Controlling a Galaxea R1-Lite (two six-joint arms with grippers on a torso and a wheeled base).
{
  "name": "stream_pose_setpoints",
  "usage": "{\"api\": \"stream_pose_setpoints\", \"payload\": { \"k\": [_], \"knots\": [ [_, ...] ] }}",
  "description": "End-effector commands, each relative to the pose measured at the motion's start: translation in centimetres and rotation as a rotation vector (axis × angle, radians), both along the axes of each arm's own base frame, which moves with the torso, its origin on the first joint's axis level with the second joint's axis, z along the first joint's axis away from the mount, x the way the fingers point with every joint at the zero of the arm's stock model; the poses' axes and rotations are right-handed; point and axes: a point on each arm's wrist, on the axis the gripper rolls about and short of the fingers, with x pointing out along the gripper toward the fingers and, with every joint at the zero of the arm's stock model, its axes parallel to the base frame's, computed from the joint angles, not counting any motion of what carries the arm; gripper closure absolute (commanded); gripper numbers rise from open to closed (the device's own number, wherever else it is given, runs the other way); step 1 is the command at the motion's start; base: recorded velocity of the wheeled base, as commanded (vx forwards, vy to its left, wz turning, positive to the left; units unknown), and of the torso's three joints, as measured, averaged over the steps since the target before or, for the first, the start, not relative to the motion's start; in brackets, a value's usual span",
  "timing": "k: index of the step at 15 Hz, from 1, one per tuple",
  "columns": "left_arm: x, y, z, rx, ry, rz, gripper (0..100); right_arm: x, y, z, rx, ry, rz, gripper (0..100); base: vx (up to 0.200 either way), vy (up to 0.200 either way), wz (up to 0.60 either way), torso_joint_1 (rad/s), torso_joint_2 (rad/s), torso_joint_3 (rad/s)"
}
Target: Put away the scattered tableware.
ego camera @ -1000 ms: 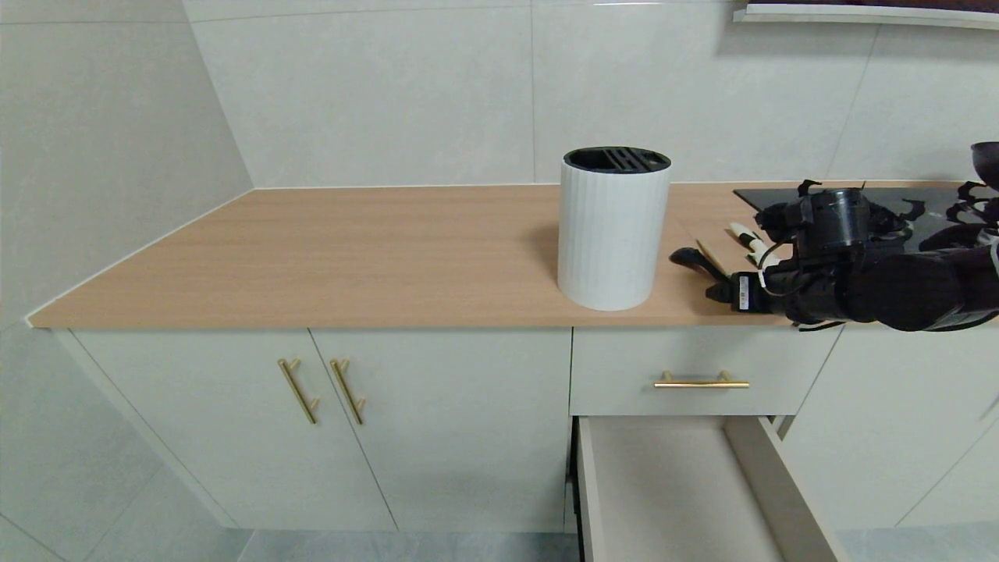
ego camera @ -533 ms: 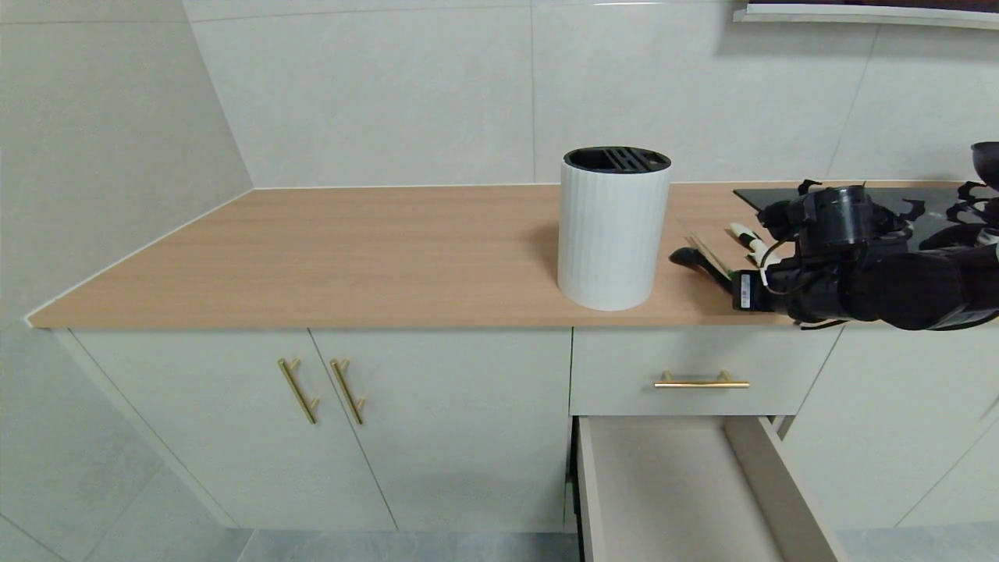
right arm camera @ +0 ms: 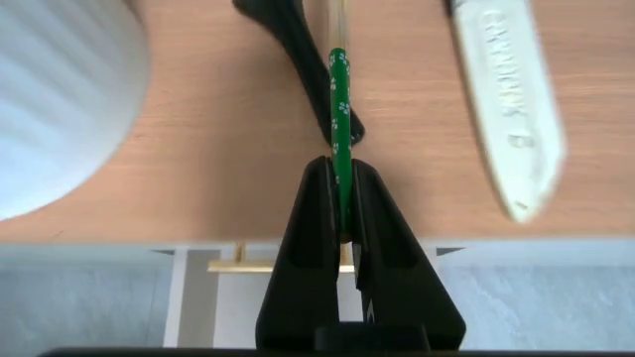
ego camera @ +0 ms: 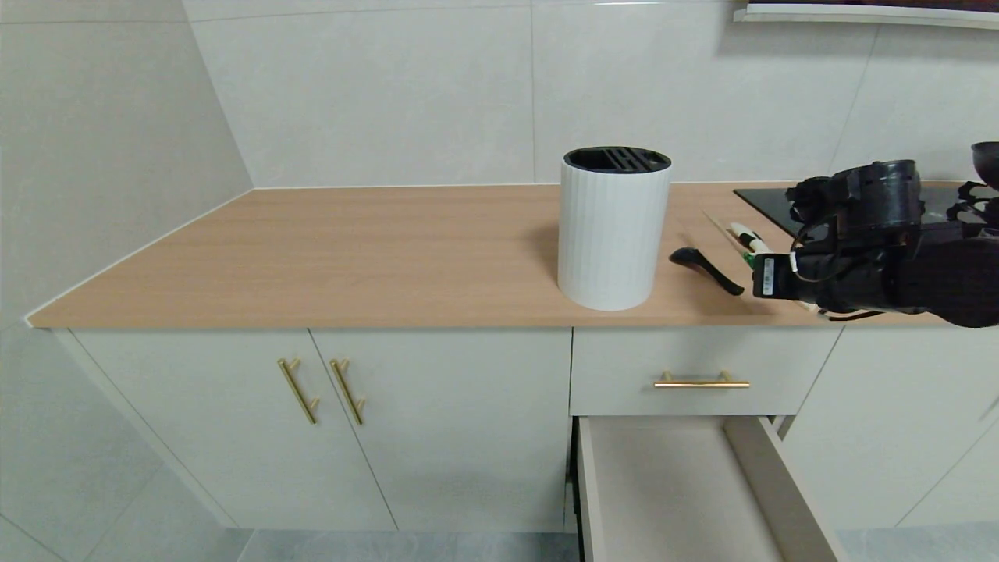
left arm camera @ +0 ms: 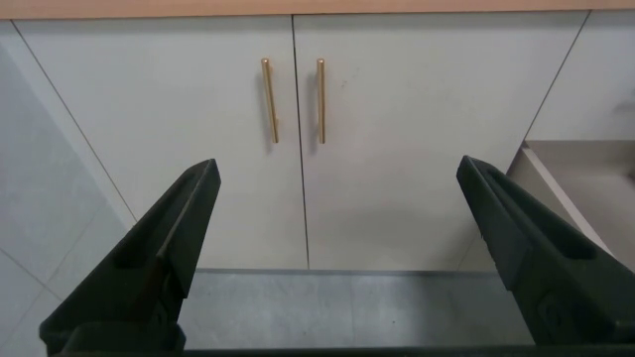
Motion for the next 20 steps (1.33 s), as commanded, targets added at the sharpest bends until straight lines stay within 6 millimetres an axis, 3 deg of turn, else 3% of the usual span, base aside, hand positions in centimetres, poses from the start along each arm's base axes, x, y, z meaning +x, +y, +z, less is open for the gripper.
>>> {"api": "stream_pose_setpoints", "payload": {
  "k": [1, 3, 7, 11, 14, 20],
  "knots": [
    [0.0, 0.0, 0.0, 0.000, 0.000, 0.001, 0, -4.1, -0.6, 2.6, 0.014, -0.062, 0.012, 100, 0.000, 0.000, 0.00, 0.000, 0.00, 0.000],
    [0.0, 0.0, 0.0, 0.000, 0.002, 0.001, 0, -8.0, -1.3, 4.0, 0.017, -0.072, 0.023, 100, 0.000, 0.000, 0.00, 0.000, 0.00, 0.000],
    [0.0, 0.0, 0.0, 0.000, 0.002, 0.001, 0, -13.2, -2.1, 5.7, 0.037, -0.035, 0.078, 100, 0.000, 0.000, 0.00, 0.000, 0.00, 0.000],
    [0.0, 0.0, 0.0, 0.000, 0.002, 0.001, 0, -18.1, -2.3, 6.4, 0.128, 0.113, 0.341, 100, 0.000, 0.000, 0.00, 0.000, 0.00, 0.000],
    [0.0, 0.0, 0.0, 0.000, 0.002, 0.001, 0, -19.7, -1.6, 6.5, 0.134, 0.241, 0.467, 100, 0.000, 0.000, 0.00, 0.000, 0.00, 0.000],
    [0.0, 0.0, 0.0, 0.000, 0.002, 0.001, 0, -18.7, 0.2, 4.5, 0.166, 0.368, 0.613, 100, 0.000, 0.000, 0.00, 0.000, 0.00, 0.000]
  ]
}}
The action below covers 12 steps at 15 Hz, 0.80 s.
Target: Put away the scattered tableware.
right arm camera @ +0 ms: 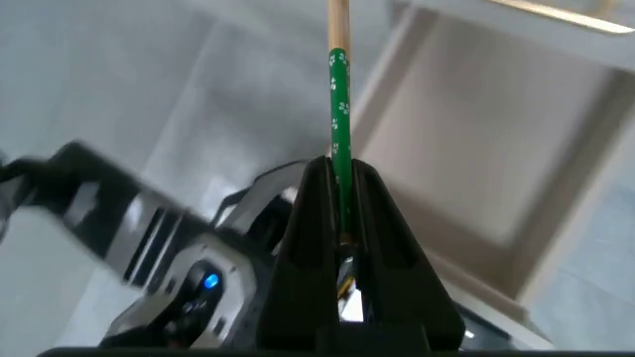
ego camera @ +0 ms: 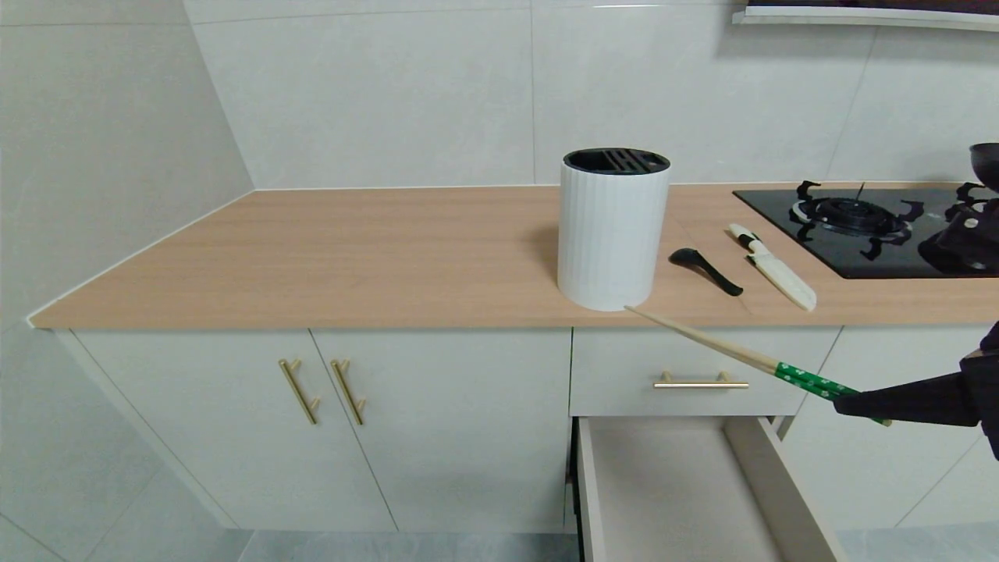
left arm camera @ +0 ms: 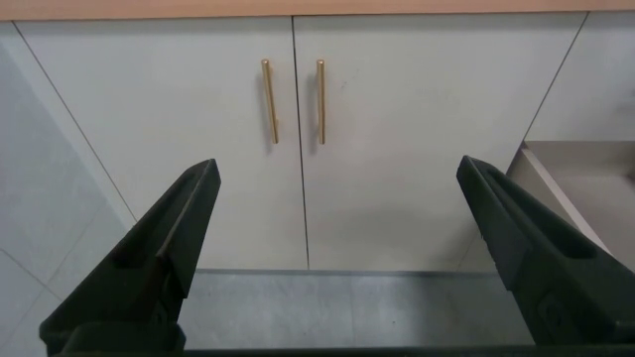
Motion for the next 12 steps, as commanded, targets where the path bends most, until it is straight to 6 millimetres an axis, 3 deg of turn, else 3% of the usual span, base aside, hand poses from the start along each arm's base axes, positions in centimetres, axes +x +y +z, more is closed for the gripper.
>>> {"api": "stream_pose_setpoints", "payload": {
  "k": [1, 12],
  "knots": [
    [0.0, 0.0, 0.0, 0.000, 0.000, 0.001, 0, 0.9, 0.6, -1.0, -0.015, 0.050, 0.018, 100, 0.000, 0.000, 0.00, 0.000, 0.00, 0.000],
    [0.0, 0.0, 0.0, 0.000, 0.002, 0.001, 0, 3.7, 2.6, -5.3, -0.121, 0.215, 0.082, 100, 0.000, 0.000, 0.00, 0.000, 0.00, 0.000]
  ]
}}
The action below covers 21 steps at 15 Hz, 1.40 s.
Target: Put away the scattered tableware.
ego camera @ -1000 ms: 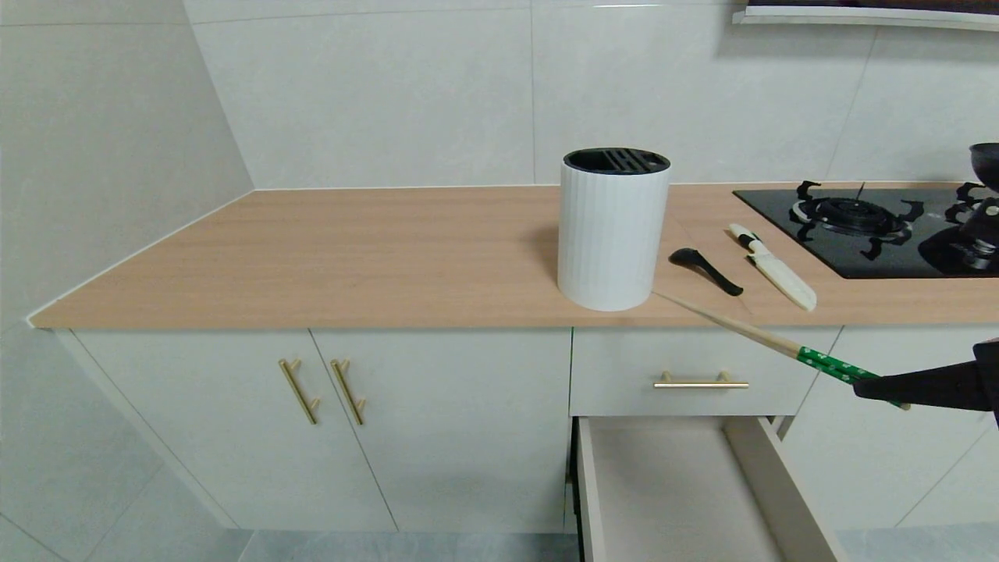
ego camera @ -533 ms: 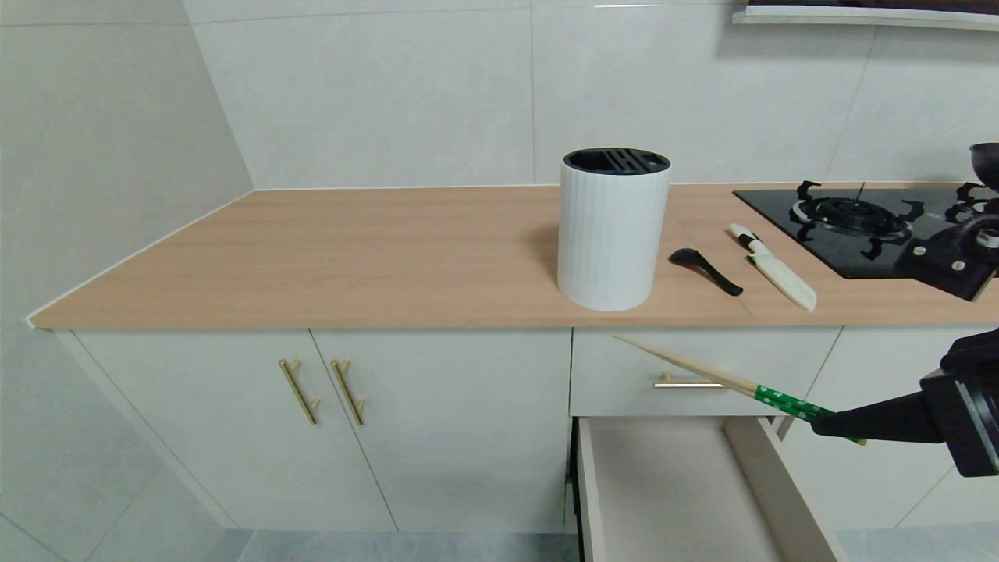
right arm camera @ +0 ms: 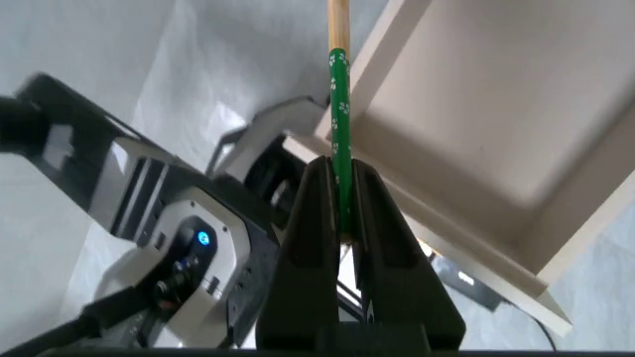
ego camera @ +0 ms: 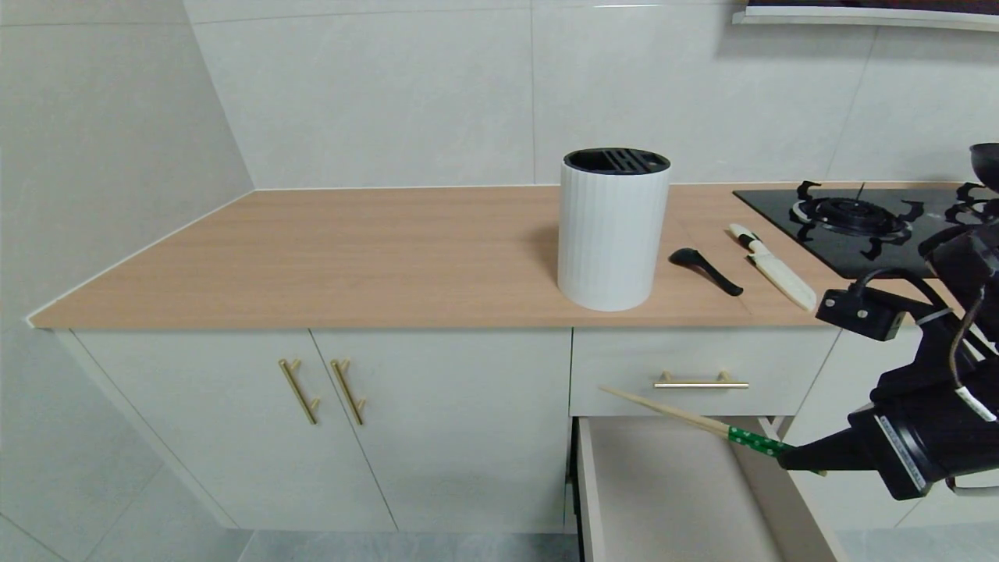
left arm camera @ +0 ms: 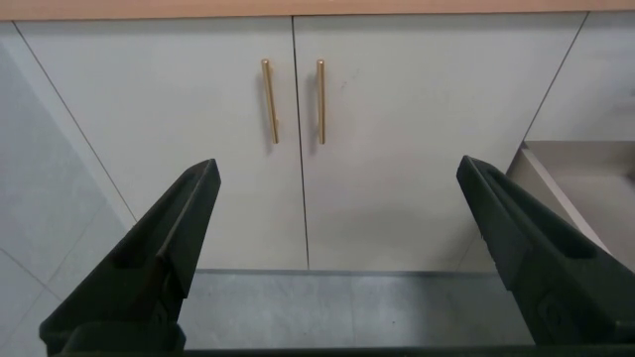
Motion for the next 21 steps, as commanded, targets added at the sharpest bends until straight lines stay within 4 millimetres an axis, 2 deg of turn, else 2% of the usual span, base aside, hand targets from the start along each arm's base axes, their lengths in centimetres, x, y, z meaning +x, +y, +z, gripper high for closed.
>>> {"api": "stream_pose_setpoints", "payload": {
  "k": [1, 5, 15, 21],
  "knots": [
    [0.00, 0.00, 0.00, 0.000, 0.000, 0.001, 0, 0.58, 0.40, -0.90, -0.018, 0.038, 0.007, 100, 0.000, 0.000, 0.00, 0.000, 0.00, 0.000],
    [0.01, 0.00, 0.00, 0.000, 0.002, 0.001, 0, 0.79, 0.53, -1.20, -0.023, 0.051, 0.008, 100, 0.000, 0.000, 0.00, -0.129, 0.31, 0.188],
    [0.00, 0.00, 0.00, 0.000, 0.000, 0.001, 0, 1.37, 0.79, -1.82, -0.035, 0.078, 0.008, 100, 0.000, 0.000, 0.00, -0.157, 0.46, 0.299],
    [0.00, 0.00, 0.00, 0.000, 0.000, 0.001, 0, 1.34, 0.77, -1.82, -0.034, 0.076, 0.008, 100, 0.000, 0.000, 0.00, -0.060, 0.29, 0.214]
  ]
}}
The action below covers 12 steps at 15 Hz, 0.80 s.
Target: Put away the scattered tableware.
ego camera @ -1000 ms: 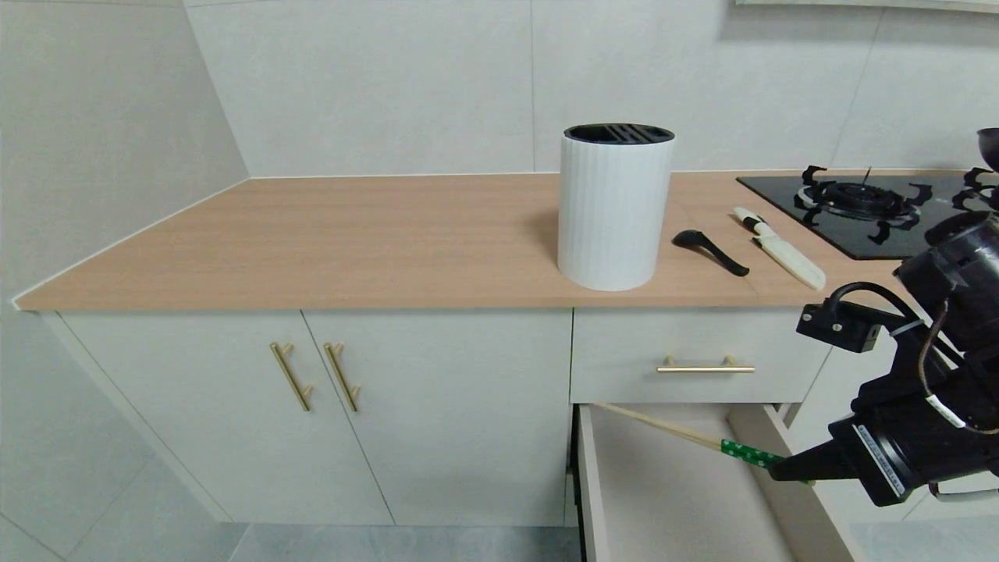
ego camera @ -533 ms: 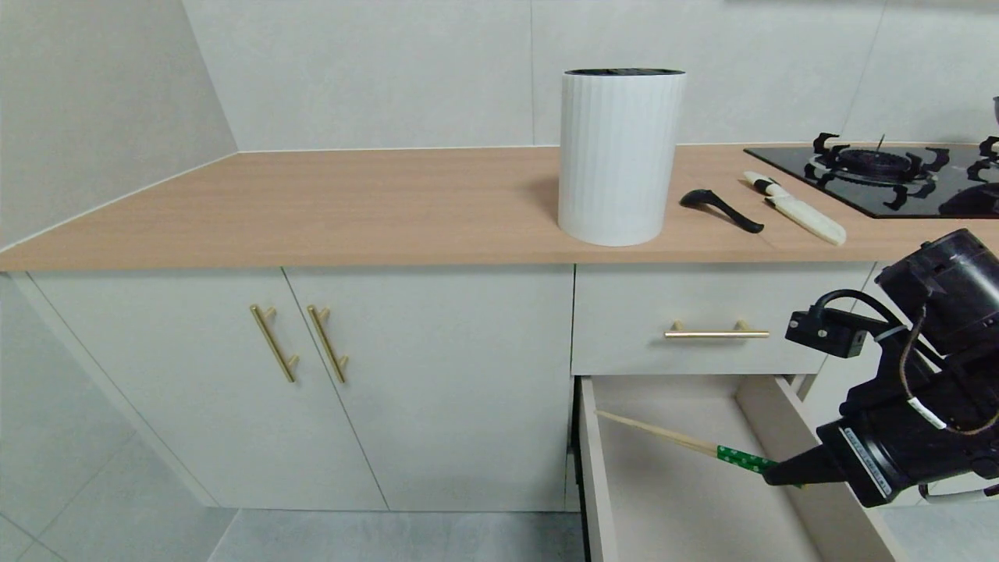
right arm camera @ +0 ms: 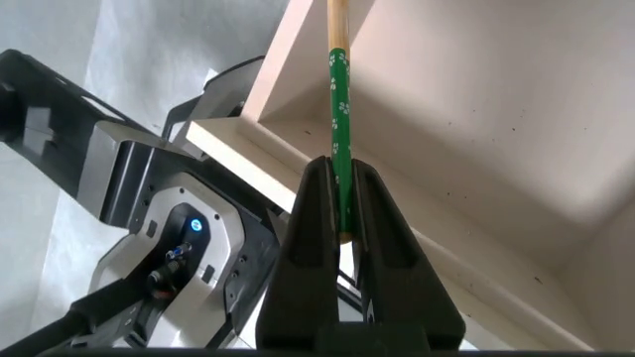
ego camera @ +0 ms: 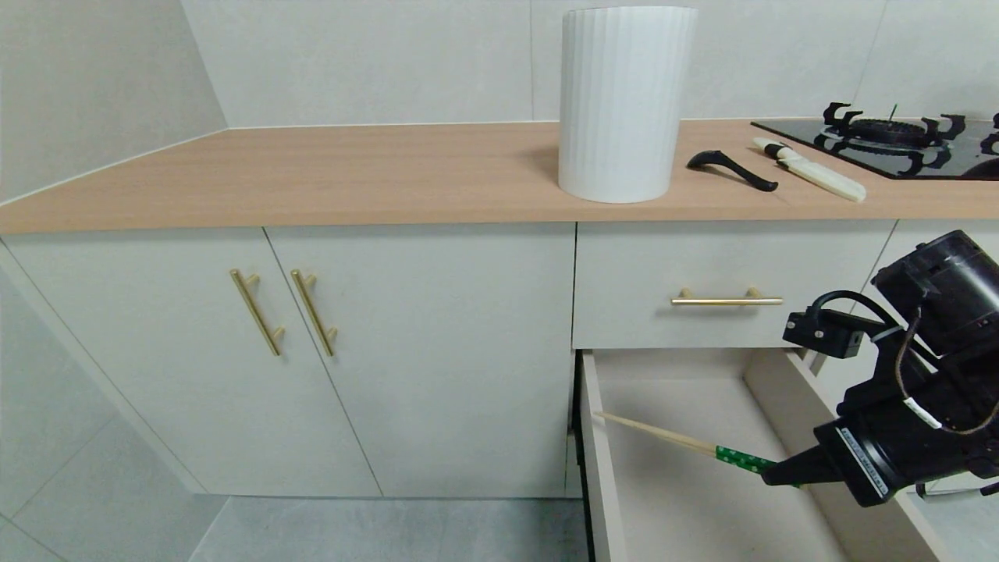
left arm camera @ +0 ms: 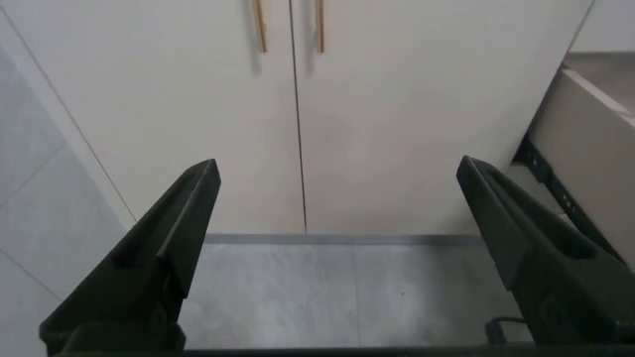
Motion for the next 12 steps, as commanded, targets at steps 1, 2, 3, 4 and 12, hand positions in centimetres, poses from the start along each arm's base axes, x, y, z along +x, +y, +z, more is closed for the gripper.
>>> {"api": "stream_pose_setpoints", "payload": {
  "k": [1, 2, 3, 4, 12],
  "knots": [
    [0.0, 0.0, 0.0, 0.000, 0.002, 0.001, 0, 0.0, 0.0, 0.0, 0.000, 0.000, 0.002, 100, 0.000, 0.000, 0.00, 0.000, 0.00, 0.000],
    [0.0, 0.0, 0.0, 0.000, 0.000, 0.001, 0, 0.0, 0.0, 0.0, 0.001, 0.001, 0.000, 100, 0.000, 0.000, 0.00, 0.000, 0.00, 0.000],
    [0.0, 0.0, 0.0, 0.000, 0.002, 0.001, 0, 0.0, 0.0, 0.0, 0.001, 0.001, 0.000, 100, 0.000, 0.000, 0.00, 0.000, 0.00, 0.000],
    [0.0, 0.0, 0.0, 0.000, 0.002, 0.001, 0, 0.1, 0.1, -0.1, 0.002, 0.000, 0.000, 100, 0.000, 0.000, 0.00, 0.000, 0.00, 0.000],
    [0.0, 0.0, 0.0, 0.000, 0.002, 0.001, 0, 4.9, 1.4, -4.2, -0.146, -0.068, -0.251, 100, 0.000, 0.000, 0.00, 0.000, 0.00, 0.000]
  ]
}}
